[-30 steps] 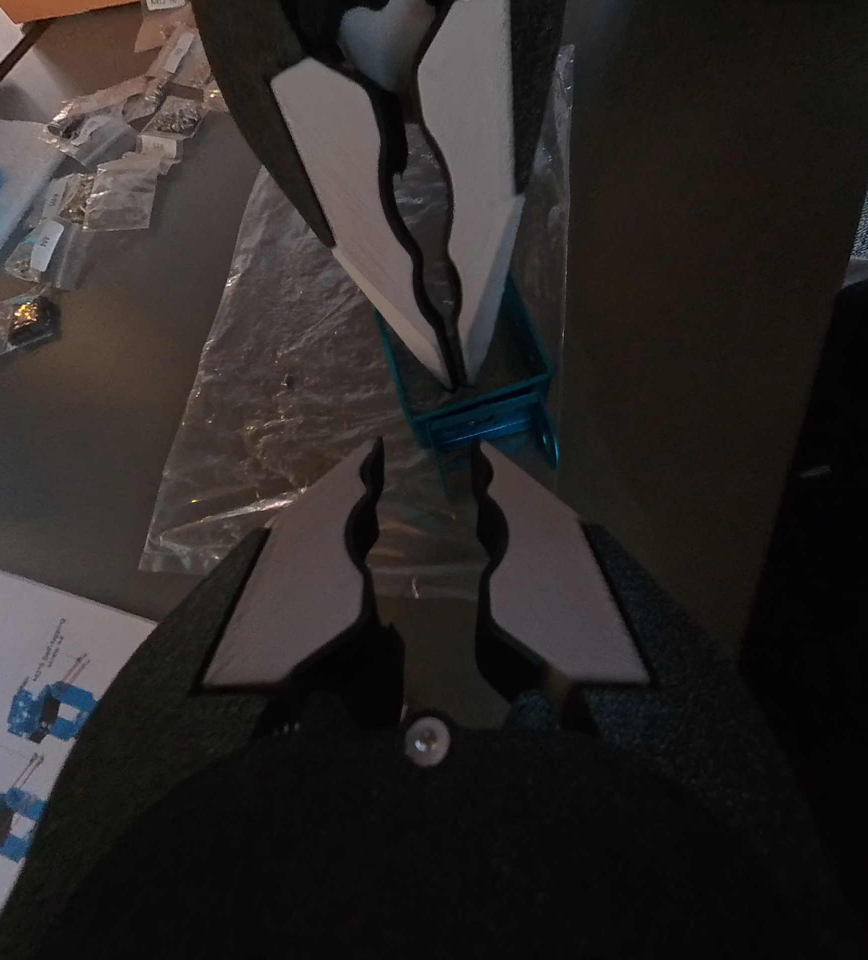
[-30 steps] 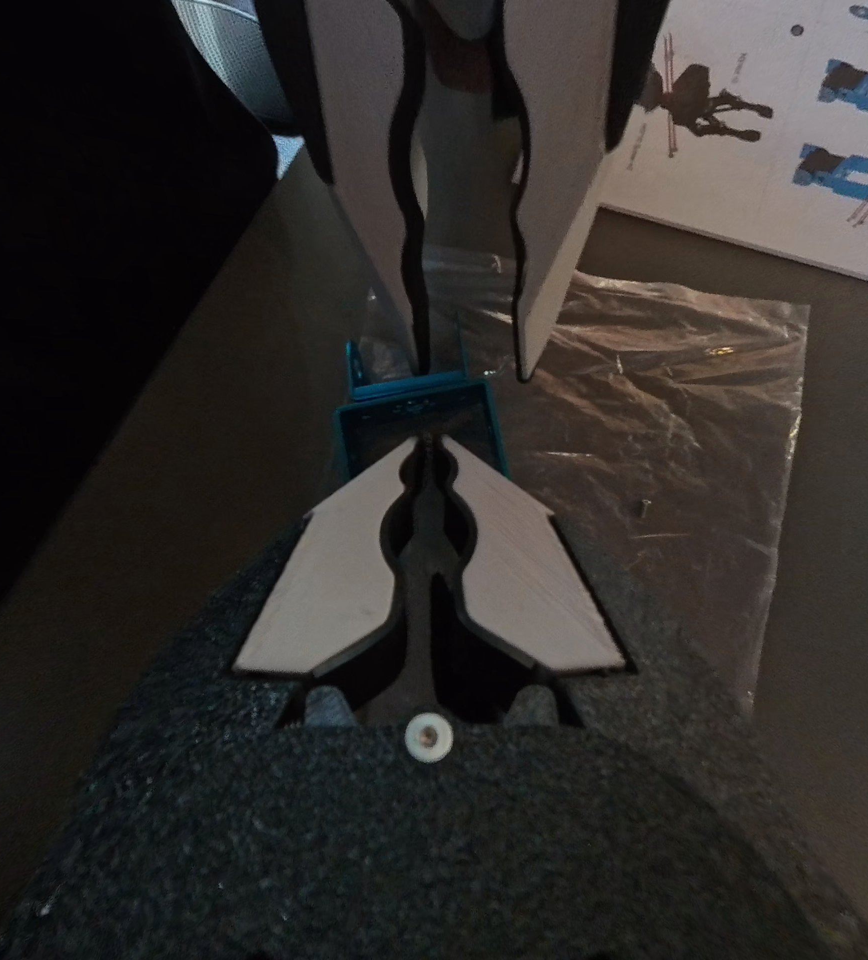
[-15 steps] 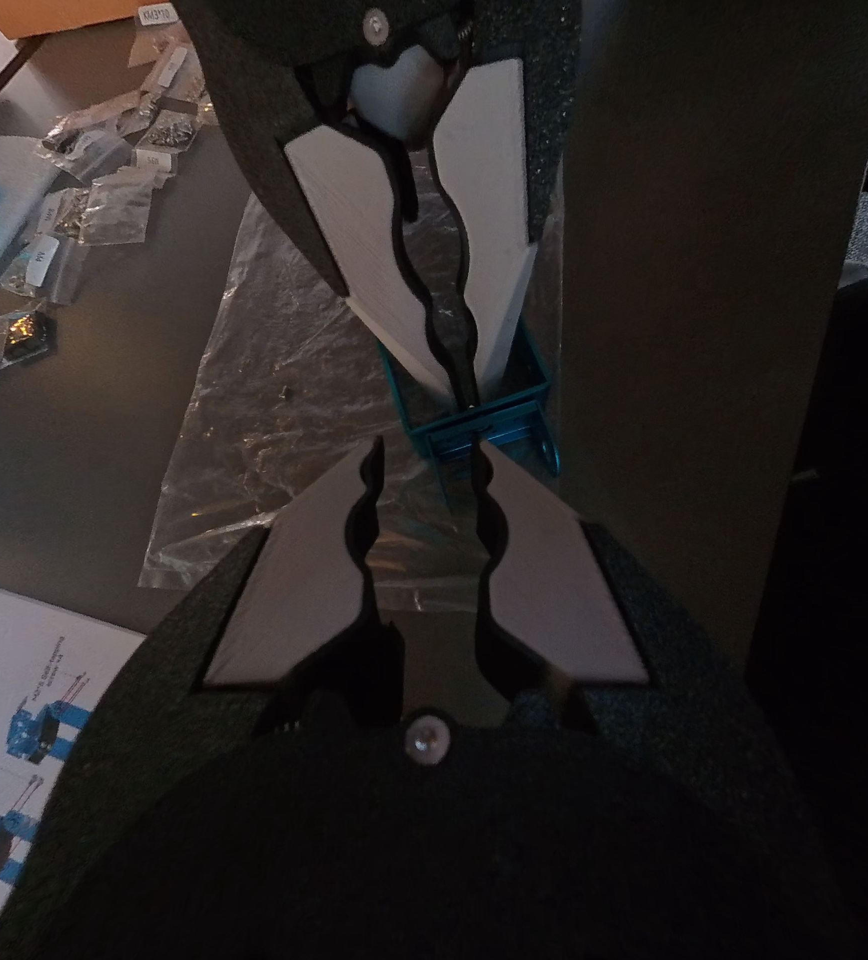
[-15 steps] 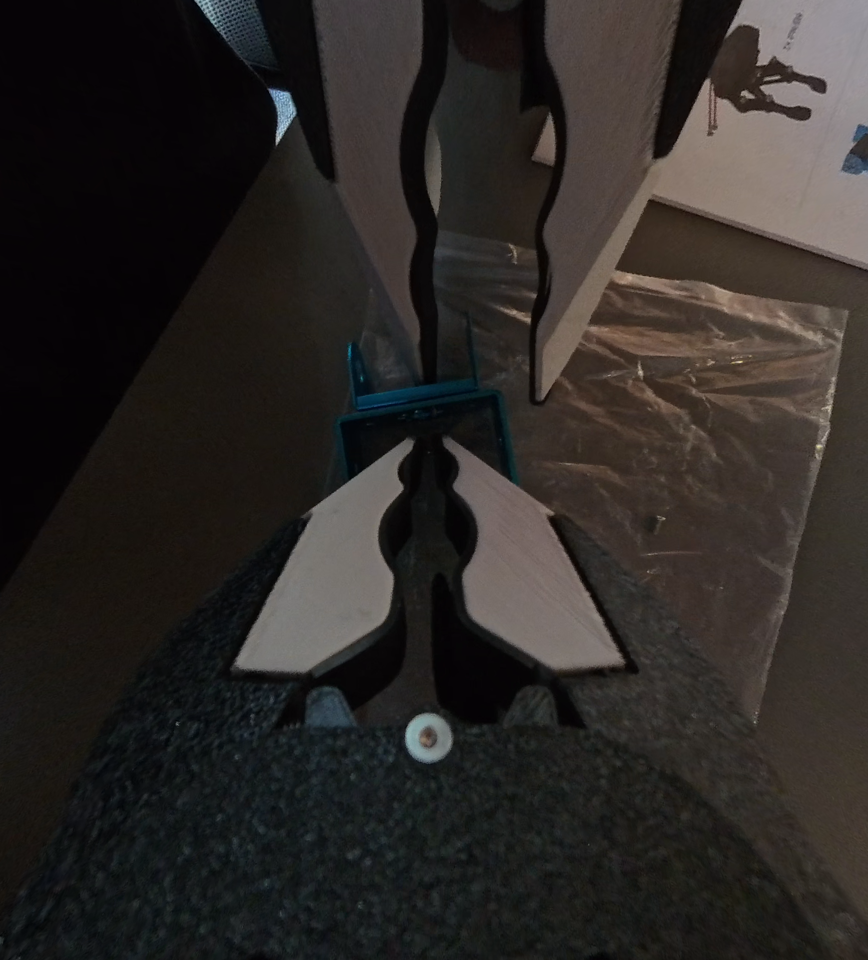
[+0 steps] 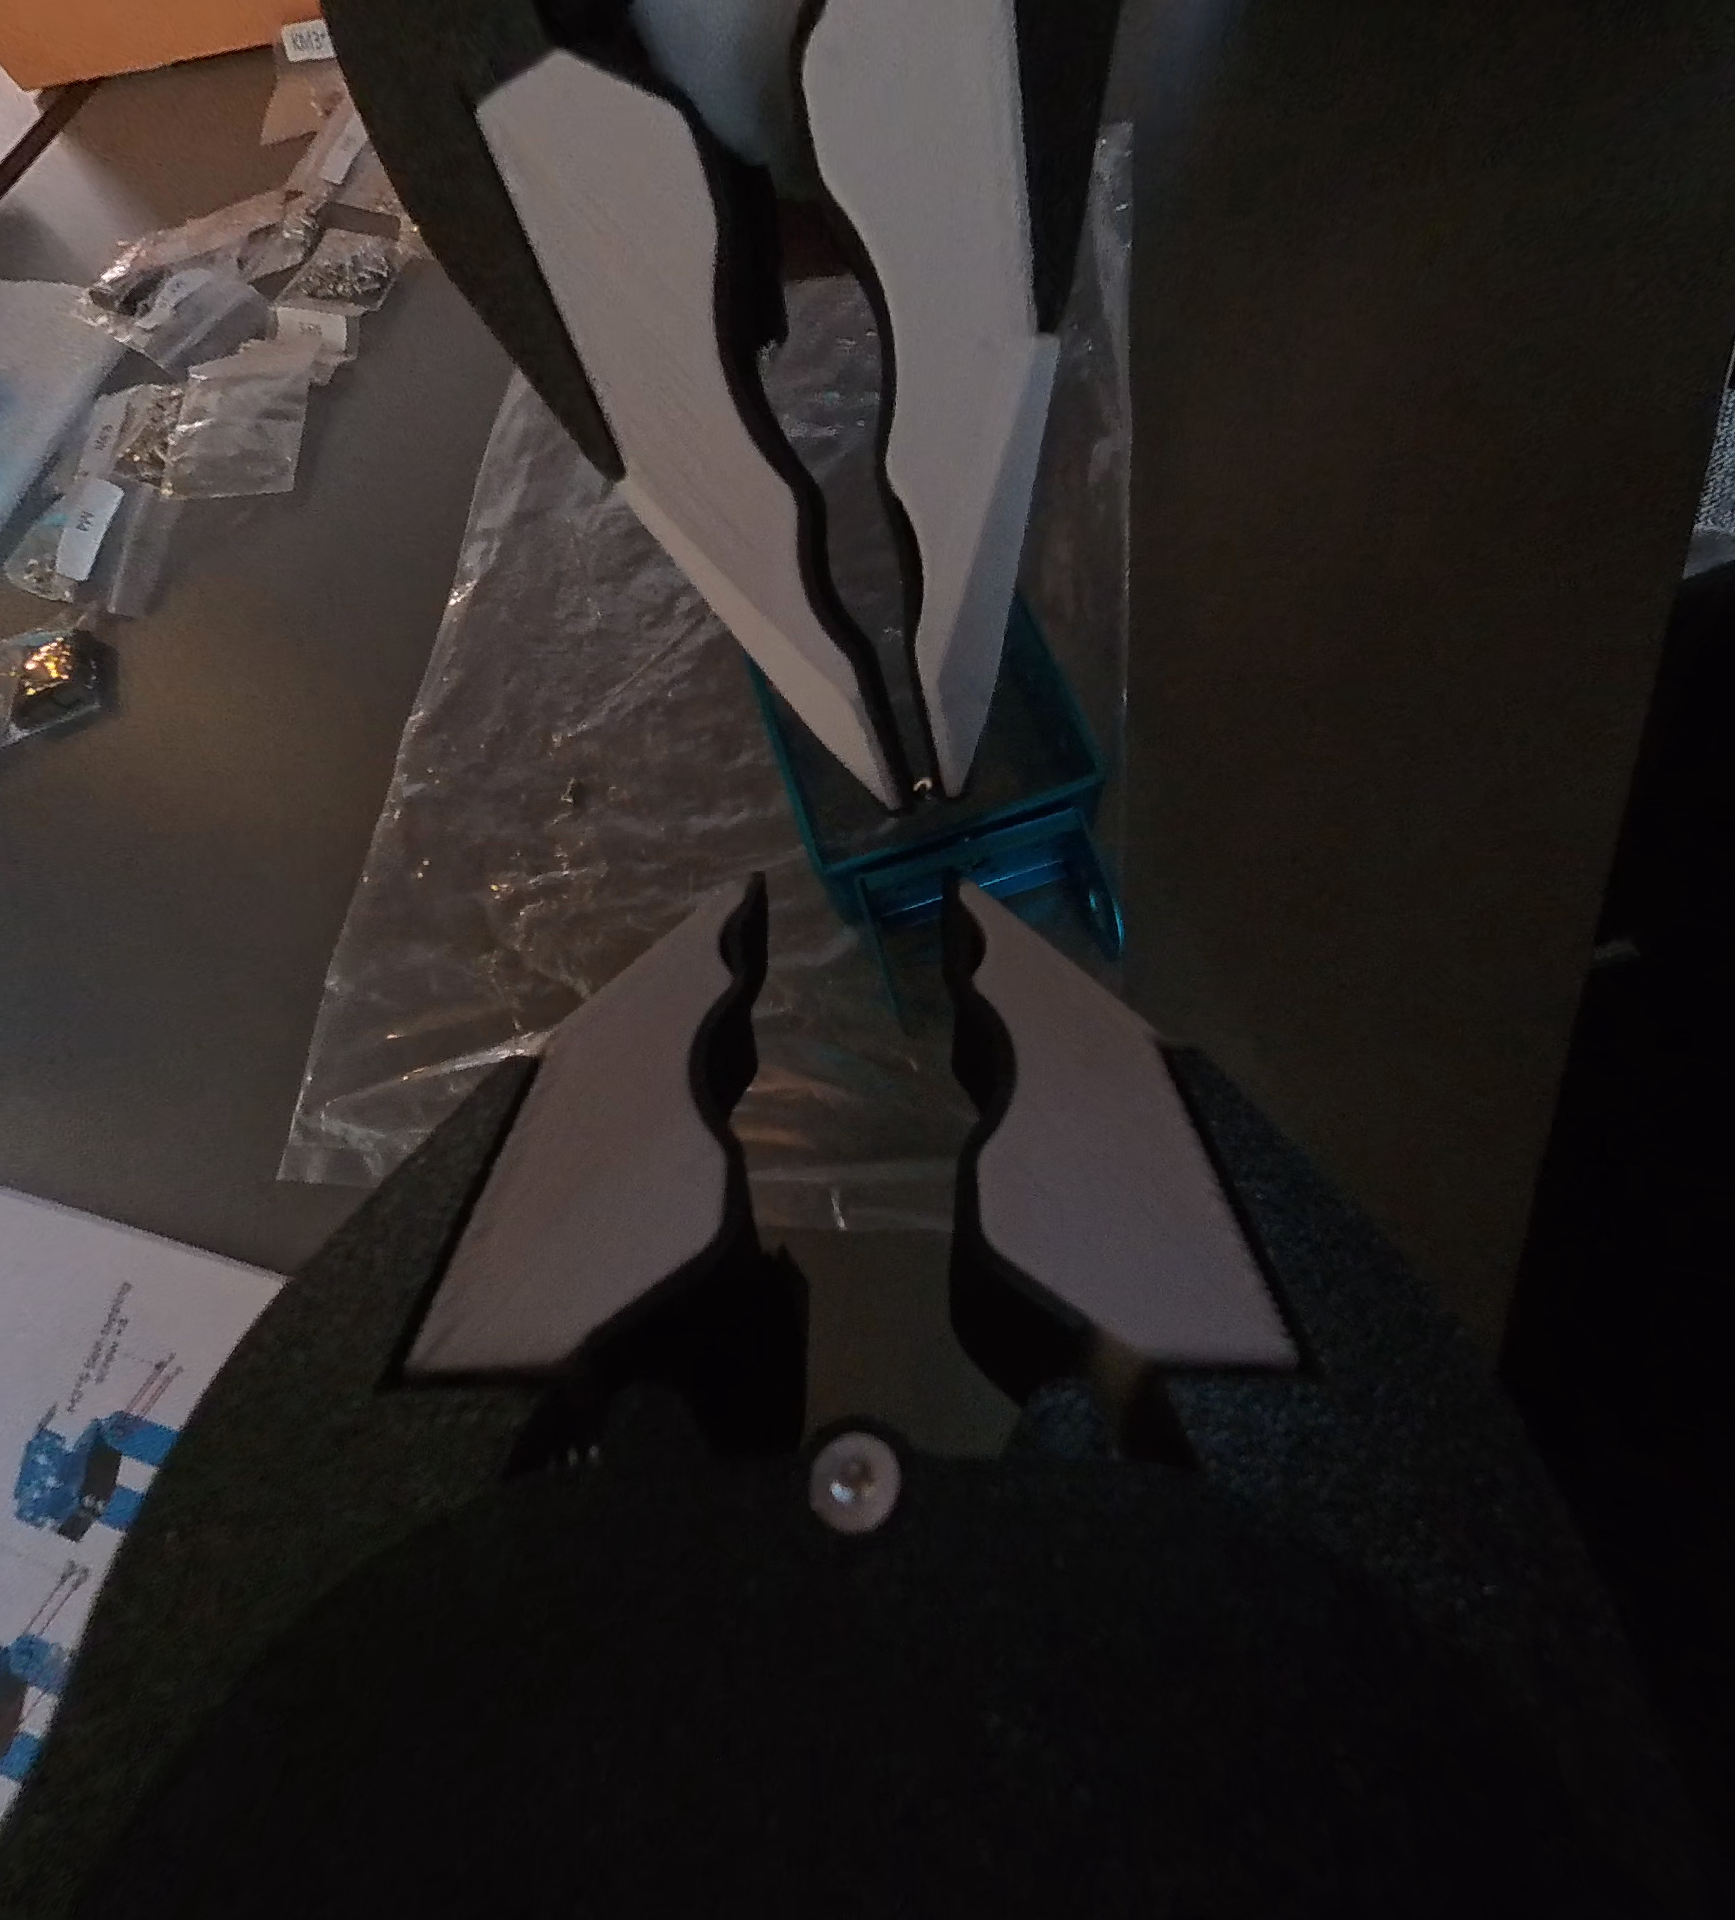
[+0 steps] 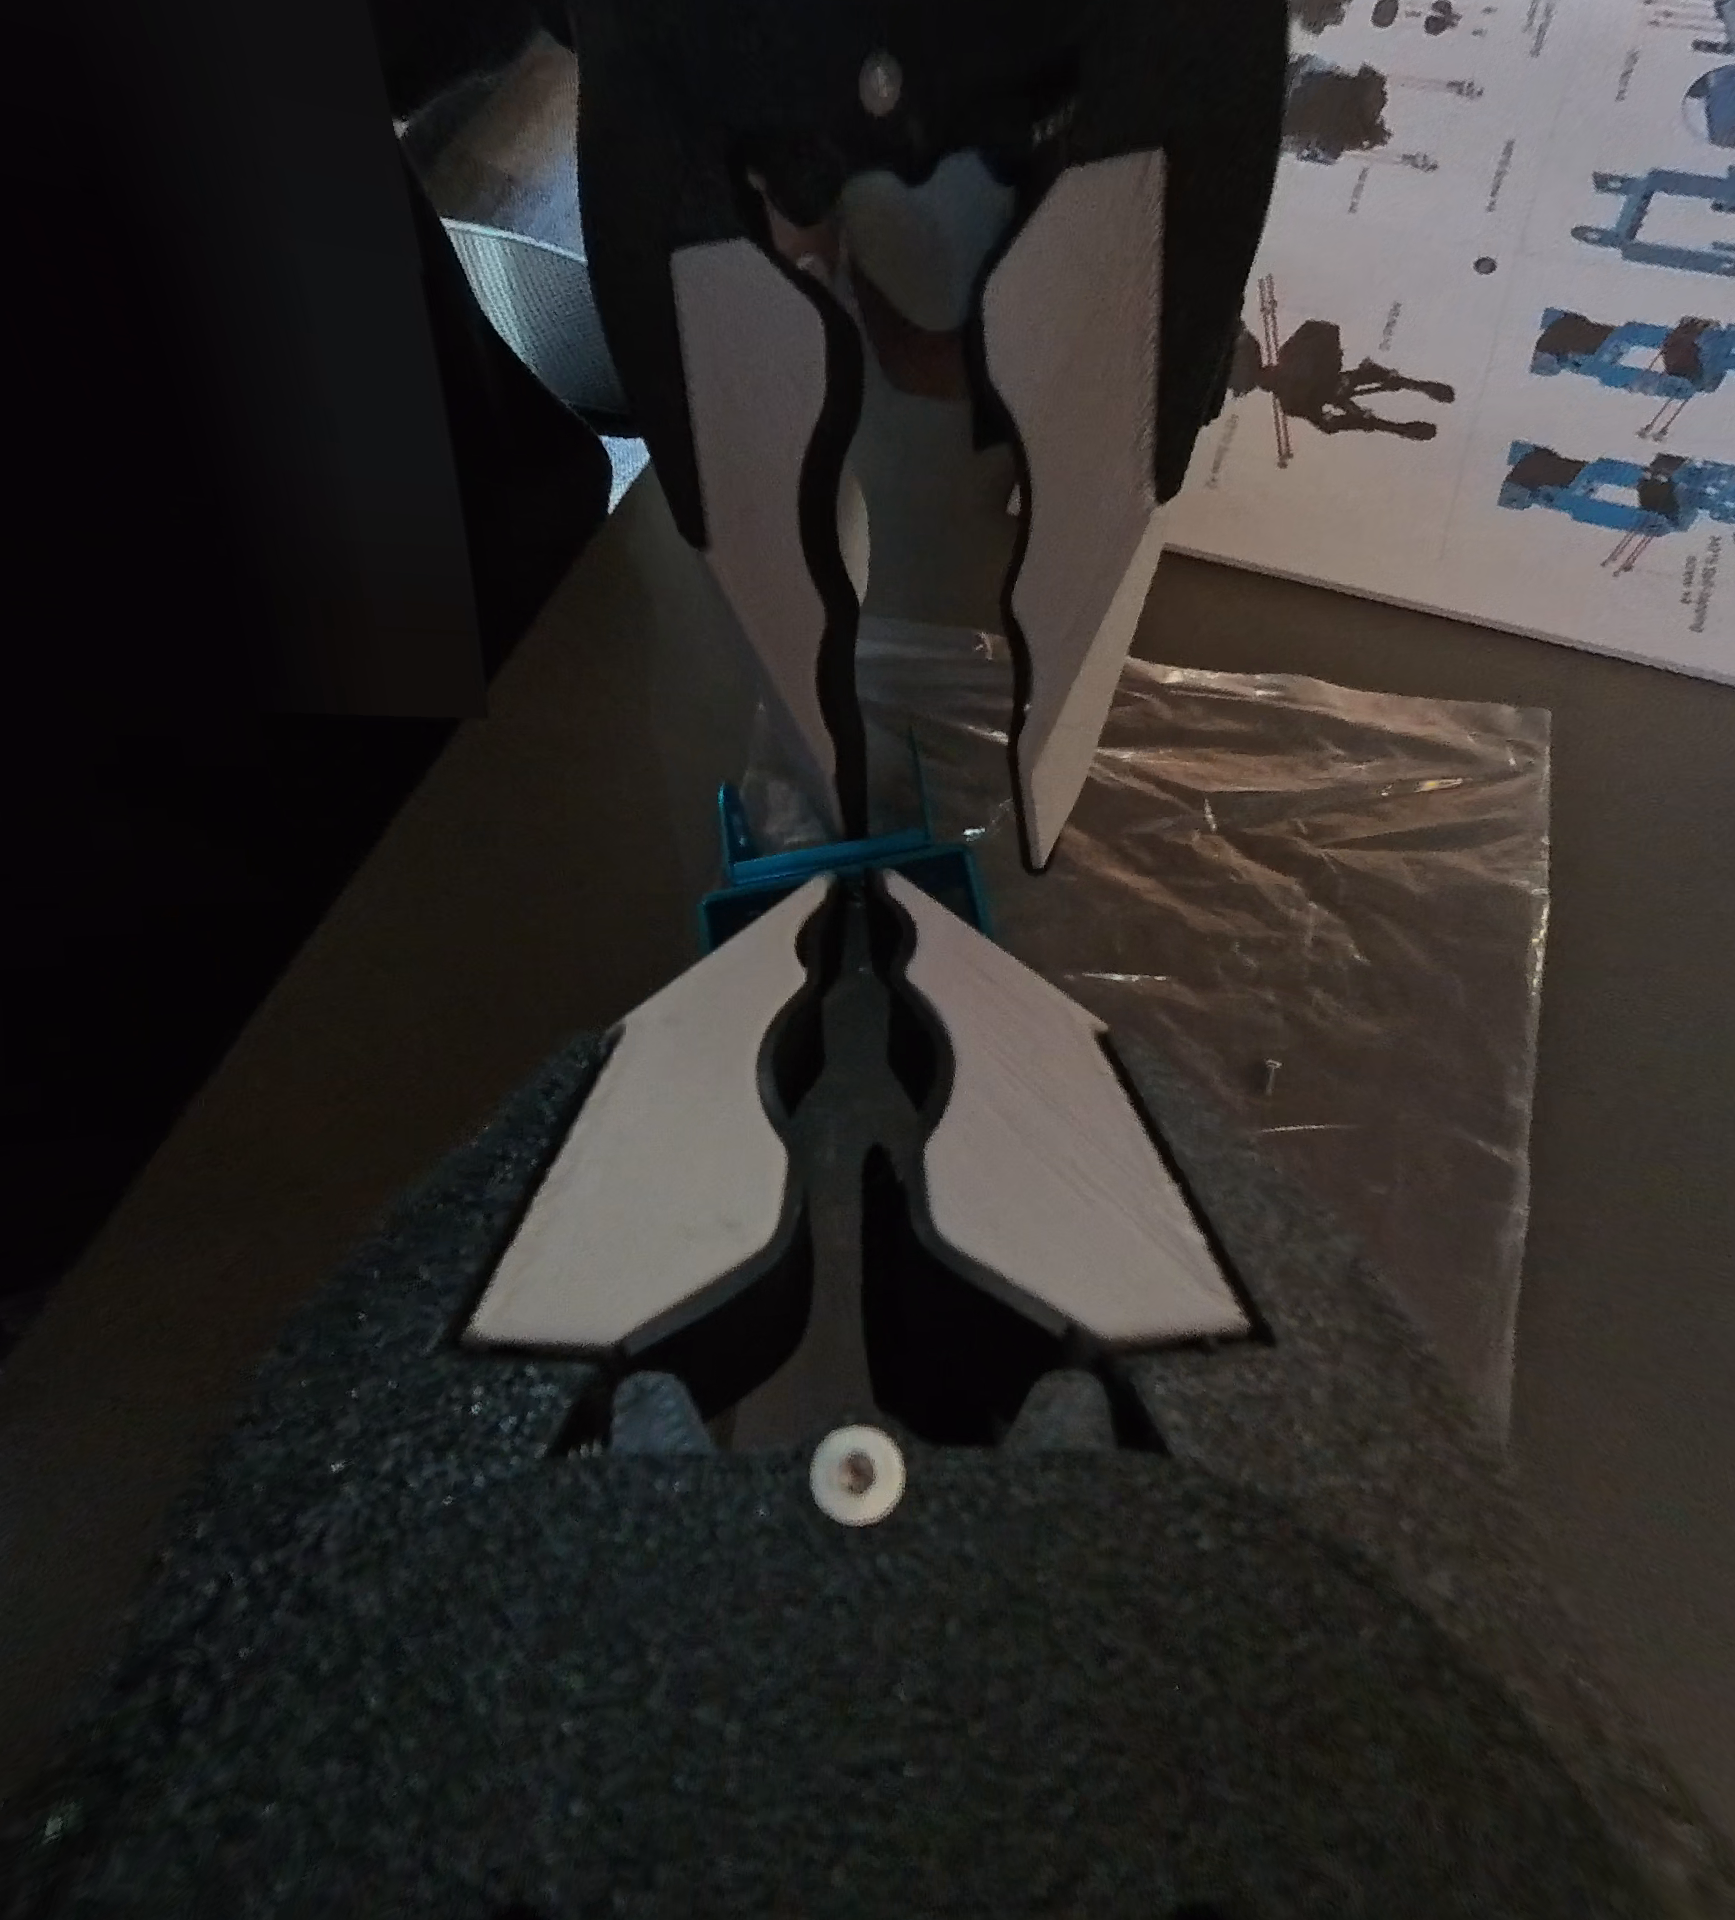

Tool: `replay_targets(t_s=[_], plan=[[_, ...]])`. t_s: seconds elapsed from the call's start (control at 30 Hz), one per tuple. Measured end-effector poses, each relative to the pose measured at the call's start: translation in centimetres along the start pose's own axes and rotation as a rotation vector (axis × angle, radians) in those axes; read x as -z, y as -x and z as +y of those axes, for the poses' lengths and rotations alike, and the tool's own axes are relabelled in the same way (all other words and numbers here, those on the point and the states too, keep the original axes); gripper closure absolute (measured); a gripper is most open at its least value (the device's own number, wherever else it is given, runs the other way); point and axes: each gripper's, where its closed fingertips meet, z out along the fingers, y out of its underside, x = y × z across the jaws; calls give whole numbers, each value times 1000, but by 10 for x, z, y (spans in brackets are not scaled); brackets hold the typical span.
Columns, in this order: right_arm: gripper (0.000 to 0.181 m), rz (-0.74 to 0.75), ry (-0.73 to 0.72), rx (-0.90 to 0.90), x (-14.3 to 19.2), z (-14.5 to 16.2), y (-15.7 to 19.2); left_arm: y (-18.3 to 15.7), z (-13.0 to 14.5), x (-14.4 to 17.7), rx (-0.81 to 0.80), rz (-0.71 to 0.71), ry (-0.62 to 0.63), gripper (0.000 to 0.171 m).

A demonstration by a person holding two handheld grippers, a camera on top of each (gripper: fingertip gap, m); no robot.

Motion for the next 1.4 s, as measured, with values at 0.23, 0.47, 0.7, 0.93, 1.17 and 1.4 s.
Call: replay_targets(t_s=[0.23,0.47,0.7,0.93,1.17,1.4], plan=[[177,30,126,-1,2,24,-6,1,0,0,-1,-1,-1,139],[178,104,377,-18,45,71,-12,0,4,3,-2,-4,8,139],[176,111,508,-54,62,98,-12,0,5,3,-5,-4,13,139],[173,135,565,-43,68,99,-11,0,6,3,-11,-9,13,139],[174,129,602,-54,65,102,-13,-2,8,3,-24,-10,29,139],[175,127,613,-48,63,101,-11,-3,7,3,-19,0,29,140]])
